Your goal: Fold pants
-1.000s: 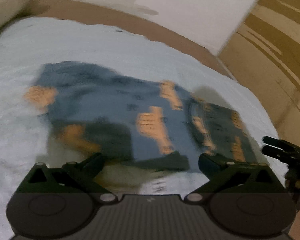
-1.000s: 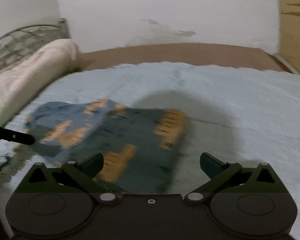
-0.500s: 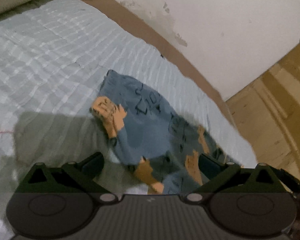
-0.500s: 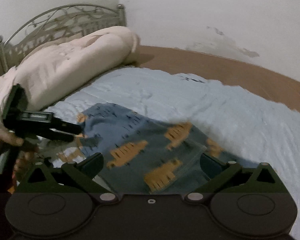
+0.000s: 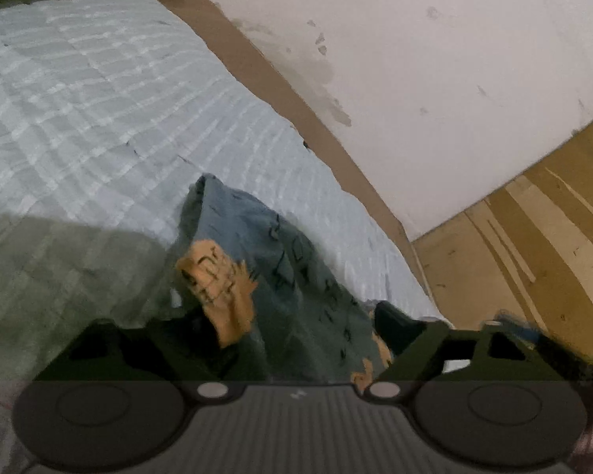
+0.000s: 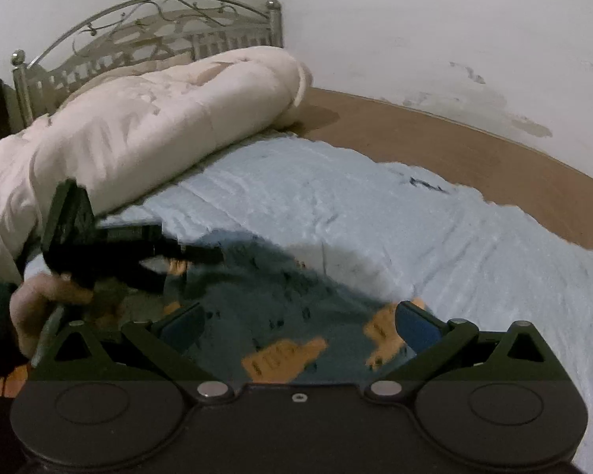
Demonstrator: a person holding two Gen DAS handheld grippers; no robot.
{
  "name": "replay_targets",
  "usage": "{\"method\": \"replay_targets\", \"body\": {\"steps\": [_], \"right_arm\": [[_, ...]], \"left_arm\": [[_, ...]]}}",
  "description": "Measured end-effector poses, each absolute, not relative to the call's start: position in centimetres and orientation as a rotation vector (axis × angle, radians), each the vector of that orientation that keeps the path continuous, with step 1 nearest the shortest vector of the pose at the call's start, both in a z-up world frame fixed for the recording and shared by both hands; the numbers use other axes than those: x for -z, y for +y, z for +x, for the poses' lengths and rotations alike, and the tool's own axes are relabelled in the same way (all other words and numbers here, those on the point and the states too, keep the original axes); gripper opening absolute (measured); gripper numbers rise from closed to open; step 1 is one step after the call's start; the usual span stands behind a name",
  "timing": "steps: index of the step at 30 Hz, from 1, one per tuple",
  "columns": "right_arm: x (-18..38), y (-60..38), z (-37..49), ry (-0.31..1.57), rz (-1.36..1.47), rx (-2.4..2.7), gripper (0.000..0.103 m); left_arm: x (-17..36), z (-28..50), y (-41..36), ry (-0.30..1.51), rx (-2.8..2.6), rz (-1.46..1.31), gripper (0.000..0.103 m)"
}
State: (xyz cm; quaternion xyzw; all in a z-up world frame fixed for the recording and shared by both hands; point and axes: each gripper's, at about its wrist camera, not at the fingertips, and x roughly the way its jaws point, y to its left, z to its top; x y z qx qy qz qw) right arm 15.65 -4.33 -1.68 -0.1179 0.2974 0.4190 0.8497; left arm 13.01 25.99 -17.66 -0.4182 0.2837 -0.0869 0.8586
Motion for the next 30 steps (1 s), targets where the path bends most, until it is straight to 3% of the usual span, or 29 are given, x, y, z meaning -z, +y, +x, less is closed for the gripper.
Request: {"method": "replay_targets", "body": {"steps": [5, 7, 8, 16, 24, 25, 26, 27, 30], "right_arm": [[-0.8, -1.0, 20.7, 0.639, -0.254, -0.945, 0.100], [-1.4, 1.6, 22.9, 0.678, -0.263, -0.983, 0.094], [-1.6, 3.2, 23.9, 0.706, -0.284, -1.017, 0.092], [1.7, 14.7, 29.0, 0.942, -0.507, -1.223, 0.078], [7.8, 21.2, 29.8, 1.110, -0.640, -1.320, 0.073], [8.5, 21.7, 29.9, 1.130, -0.661, -1.316, 0.065], [9.0, 22.0, 29.8, 1.146, -0.676, -1.322, 0.037], [9.2, 22.1, 29.6, 1.147, -0.685, -1.346, 0.027], [7.9, 20.5, 29.0, 1.066, -0.664, -1.423, 0.015]], "left_arm": [[17.3, 12.9, 25.6, 0.578, 0.159, -0.804, 0.055], [17.2, 13.0, 25.0, 0.591, 0.172, -0.771, 0.029], [17.0, 12.9, 24.7, 0.599, 0.181, -0.751, 0.024], [17.8, 12.7, 23.9, 0.619, 0.196, -0.712, 0.019], [18.6, 12.3, 24.7, 0.605, 0.225, -0.747, 0.021], [18.7, 12.3, 24.7, 0.606, 0.228, -0.753, 0.022], [18.7, 12.3, 24.8, 0.605, 0.232, -0.760, 0.025], [18.8, 12.2, 24.9, 0.602, 0.238, -0.766, 0.027], [18.7, 12.1, 25.1, 0.589, 0.250, -0.772, 0.039]]}}
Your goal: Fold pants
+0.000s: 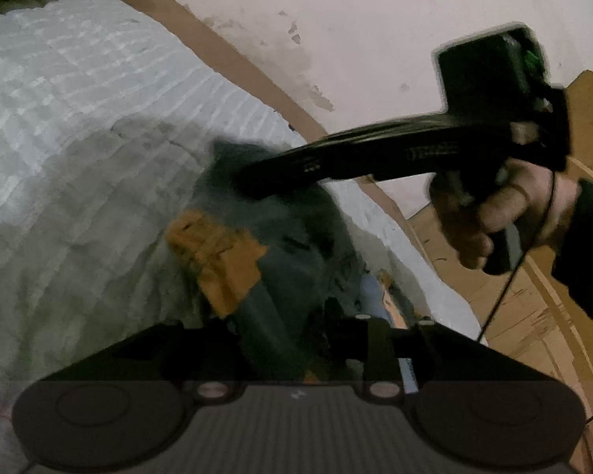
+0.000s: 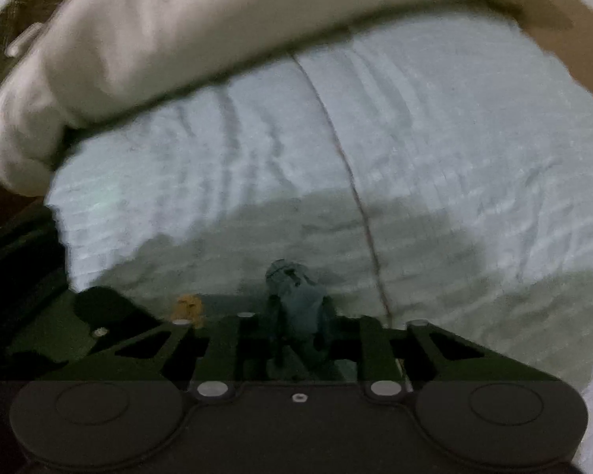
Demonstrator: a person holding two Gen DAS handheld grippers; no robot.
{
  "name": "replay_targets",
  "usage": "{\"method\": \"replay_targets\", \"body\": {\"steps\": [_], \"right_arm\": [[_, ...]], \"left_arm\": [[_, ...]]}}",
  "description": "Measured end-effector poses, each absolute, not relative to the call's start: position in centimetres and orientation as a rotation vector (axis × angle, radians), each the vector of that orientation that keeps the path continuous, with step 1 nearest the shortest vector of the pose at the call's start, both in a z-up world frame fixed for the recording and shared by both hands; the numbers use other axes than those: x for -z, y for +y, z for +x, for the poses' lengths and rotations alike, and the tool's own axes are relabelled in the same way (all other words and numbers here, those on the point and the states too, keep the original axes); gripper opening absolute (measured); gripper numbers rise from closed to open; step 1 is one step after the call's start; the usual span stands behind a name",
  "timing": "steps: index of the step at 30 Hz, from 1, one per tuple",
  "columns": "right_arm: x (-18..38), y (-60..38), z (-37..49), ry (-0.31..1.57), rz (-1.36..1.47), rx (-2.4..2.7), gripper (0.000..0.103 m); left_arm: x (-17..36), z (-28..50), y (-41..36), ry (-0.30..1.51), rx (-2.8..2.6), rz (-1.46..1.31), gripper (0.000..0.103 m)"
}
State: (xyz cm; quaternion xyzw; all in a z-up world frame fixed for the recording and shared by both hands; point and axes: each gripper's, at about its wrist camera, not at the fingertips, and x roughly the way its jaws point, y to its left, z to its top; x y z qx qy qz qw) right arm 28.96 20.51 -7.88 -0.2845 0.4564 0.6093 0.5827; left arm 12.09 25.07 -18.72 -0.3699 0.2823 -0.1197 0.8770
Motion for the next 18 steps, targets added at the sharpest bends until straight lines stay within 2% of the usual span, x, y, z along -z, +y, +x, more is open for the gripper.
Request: {"method": "replay_targets", "body": {"steps": [2, 5, 9, 10, 11, 12, 14, 18], "right_arm": [[6.4, 18.7, 29.3, 1.023, -0.596, -1.442, 0.015], [3.7, 15.2, 29.6, 0.963, -0.480, -1.464, 0.015], [1.7, 11.2, 29.5, 0.913, -0.386, -1.480, 0.015], [1.3, 10.2, 29.5, 0.902, -0.372, -1.484, 0.015], [1.1, 9.5, 29.5, 0.894, -0.364, -1.474, 0.015], [1.0, 8.8, 29.5, 0.890, -0.350, -1.465, 0.015], [0.7, 7.6, 29.5, 0.878, -0.324, -1.453, 0.015], [0.6, 4.4, 29.9, 0.858, -0.252, -1.410, 0.016]], "left_arm": [[18.4, 12.0, 25.1, 0.570, 0.260, -0.771, 0.062], [17.5, 11.8, 24.9, 0.508, 0.265, -0.764, 0.085], [16.8, 12.1, 24.9, 0.469, 0.300, -0.768, 0.086], [16.6, 12.2, 24.8, 0.462, 0.321, -0.776, 0.075], [16.5, 12.4, 24.7, 0.461, 0.348, -0.776, 0.058], [16.3, 12.7, 24.4, 0.467, 0.370, -0.765, 0.051], [15.7, 12.9, 23.6, 0.467, 0.379, -0.722, 0.030], [13.8, 13.3, 21.1, 0.455, 0.413, -0.612, 0.019]]}}
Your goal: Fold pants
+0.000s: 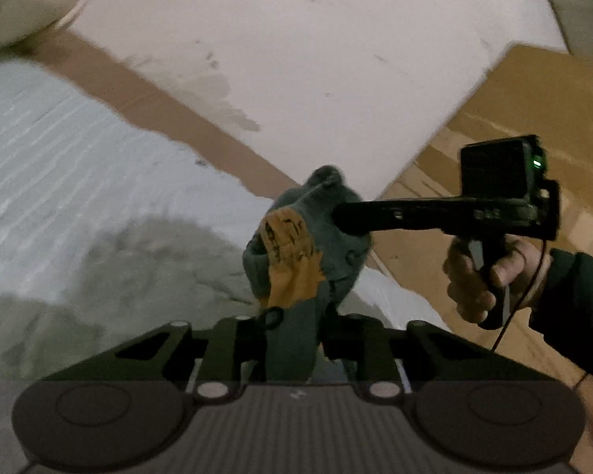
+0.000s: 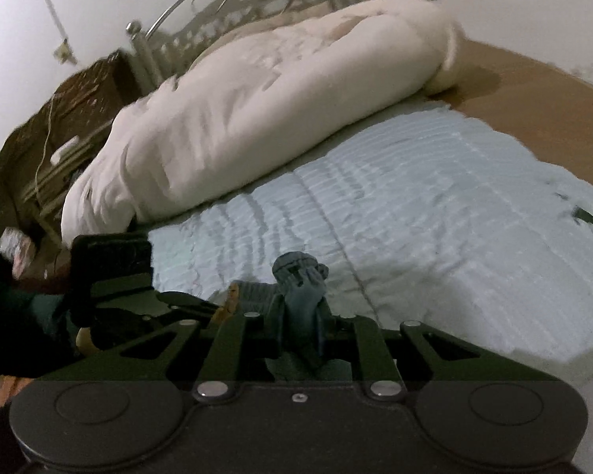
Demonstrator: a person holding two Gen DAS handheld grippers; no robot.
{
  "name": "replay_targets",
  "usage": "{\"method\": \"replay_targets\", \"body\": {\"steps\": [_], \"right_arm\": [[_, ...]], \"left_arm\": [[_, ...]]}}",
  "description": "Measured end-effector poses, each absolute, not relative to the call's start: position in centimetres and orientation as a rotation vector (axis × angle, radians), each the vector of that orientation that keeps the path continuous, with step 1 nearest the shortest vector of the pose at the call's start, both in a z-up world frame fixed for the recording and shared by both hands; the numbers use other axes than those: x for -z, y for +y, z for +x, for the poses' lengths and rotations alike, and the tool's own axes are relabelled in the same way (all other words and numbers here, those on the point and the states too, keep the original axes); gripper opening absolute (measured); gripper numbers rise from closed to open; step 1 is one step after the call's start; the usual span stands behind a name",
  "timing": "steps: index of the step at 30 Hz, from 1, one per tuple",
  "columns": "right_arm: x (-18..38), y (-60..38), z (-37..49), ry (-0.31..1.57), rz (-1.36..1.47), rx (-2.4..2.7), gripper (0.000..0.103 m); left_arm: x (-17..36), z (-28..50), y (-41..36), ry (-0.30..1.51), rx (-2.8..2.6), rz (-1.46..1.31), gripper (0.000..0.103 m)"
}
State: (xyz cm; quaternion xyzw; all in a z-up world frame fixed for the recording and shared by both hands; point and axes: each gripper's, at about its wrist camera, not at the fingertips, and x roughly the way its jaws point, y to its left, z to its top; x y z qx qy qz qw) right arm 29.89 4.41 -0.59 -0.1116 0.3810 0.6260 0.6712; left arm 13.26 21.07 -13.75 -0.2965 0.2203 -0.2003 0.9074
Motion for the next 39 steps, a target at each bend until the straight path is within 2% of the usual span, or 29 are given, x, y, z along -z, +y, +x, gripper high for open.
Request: {"method": "replay_targets", "body": {"steps": [4, 7, 8, 10, 14, 20, 24, 36, 39], "right_arm": [[1.1, 0.2, 30.2, 0.856, -0.142, -1.359, 0.018], [2.5, -2.9, 30.8, 0.905, -0.024, -1.251, 0.035], [3.1, -3.9, 30.9, 0.930, 0.013, -1.216, 0.046], [3.8, -6.1, 30.7, 0.942, 0.075, -1.128, 0.058], [4.5, -10.6, 29.9, 0.956, 0.258, -0.987, 0.066], [7.7, -13.9, 28.9, 1.088, 0.486, -0.830, 0.068], [8.6, -13.9, 27.9, 1.115, 0.583, -0.843, 0.068], [10.2, -9.6, 27.0, 1.226, 0.547, -0.791, 0.068], [10.8, -9.0, 27.1, 1.235, 0.543, -0.775, 0.062]], "left_arm": [[12.8, 14.0, 17.5, 0.496, 0.422, -0.479, 0.017], [13.1, 14.8, 14.4, 0.574, 0.399, -0.342, 0.016], [13.2, 15.0, 13.4, 0.599, 0.395, -0.295, 0.016], [13.4, 15.3, 11.4, 0.641, 0.388, -0.213, 0.016], [13.5, 15.4, 9.0, 0.667, 0.369, -0.105, 0.016], [13.3, 14.9, 7.3, 0.658, 0.350, 0.000, 0.017], [13.3, 15.0, 7.6, 0.671, 0.357, -0.034, 0.017], [13.6, 14.9, 7.9, 0.669, 0.357, -0.034, 0.017], [13.6, 14.8, 7.9, 0.670, 0.358, -0.038, 0.017]]}}
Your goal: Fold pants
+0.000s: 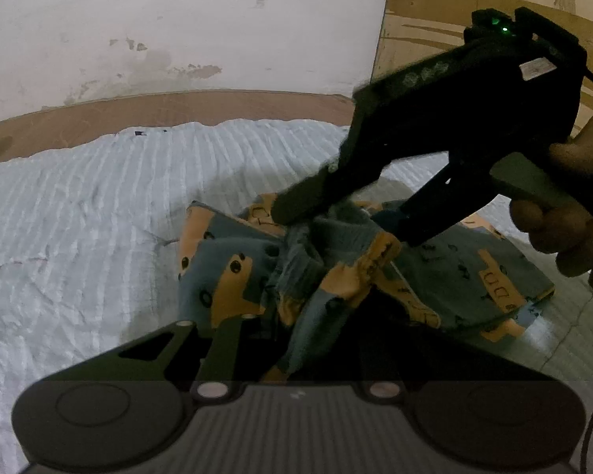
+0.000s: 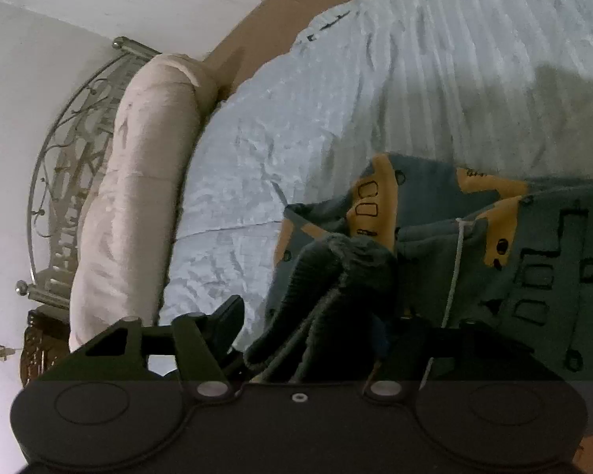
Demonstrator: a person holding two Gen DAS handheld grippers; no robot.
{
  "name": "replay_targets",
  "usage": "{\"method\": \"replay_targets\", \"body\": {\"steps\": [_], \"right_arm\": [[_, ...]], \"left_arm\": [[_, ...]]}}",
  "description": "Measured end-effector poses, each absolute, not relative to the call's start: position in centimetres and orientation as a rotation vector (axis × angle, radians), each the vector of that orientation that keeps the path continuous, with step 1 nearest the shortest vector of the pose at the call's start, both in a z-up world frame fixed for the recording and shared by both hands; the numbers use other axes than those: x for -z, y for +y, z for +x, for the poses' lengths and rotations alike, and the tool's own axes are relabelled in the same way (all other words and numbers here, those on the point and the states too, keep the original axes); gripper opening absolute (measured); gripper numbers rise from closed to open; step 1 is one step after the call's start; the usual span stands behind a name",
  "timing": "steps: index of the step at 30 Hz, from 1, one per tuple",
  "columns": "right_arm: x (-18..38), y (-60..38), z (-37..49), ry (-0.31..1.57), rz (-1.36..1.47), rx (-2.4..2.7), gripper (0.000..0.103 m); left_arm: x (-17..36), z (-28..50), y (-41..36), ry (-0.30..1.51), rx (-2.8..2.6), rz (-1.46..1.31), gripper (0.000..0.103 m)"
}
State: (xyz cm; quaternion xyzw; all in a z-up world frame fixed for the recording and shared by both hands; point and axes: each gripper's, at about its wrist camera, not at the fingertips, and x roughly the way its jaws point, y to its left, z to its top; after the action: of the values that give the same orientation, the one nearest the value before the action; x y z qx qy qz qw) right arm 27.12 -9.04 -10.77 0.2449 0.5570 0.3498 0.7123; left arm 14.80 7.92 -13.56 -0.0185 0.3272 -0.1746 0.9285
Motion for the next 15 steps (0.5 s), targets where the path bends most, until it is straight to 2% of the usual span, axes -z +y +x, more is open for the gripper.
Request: {"method": "replay_targets", "body": {"steps": [2, 5, 8, 15], "right_arm": [[11.0, -8.8, 27.2, 1.231, 0.531, -0.765, 0.041], [10.8, -8.8, 27.2, 1.206, 0.520, -0.772, 0.020], [10.1, -8.8, 26.9, 1.163, 0.495, -0.788, 0.015], [8.2, -9.9, 26.2, 1.092, 0.485, -0.824, 0.013]], "left_arm": [[13.5, 14.7, 8.0, 0.671, 0.359, -0.040, 0.017], [13.3, 14.4, 8.0, 0.660, 0.359, -0.037, 0.018], [12.7, 14.0, 7.8, 0.640, 0.363, -0.039, 0.018], [10.4, 13.0, 6.5, 0.564, 0.364, -0.034, 0.018]]}}
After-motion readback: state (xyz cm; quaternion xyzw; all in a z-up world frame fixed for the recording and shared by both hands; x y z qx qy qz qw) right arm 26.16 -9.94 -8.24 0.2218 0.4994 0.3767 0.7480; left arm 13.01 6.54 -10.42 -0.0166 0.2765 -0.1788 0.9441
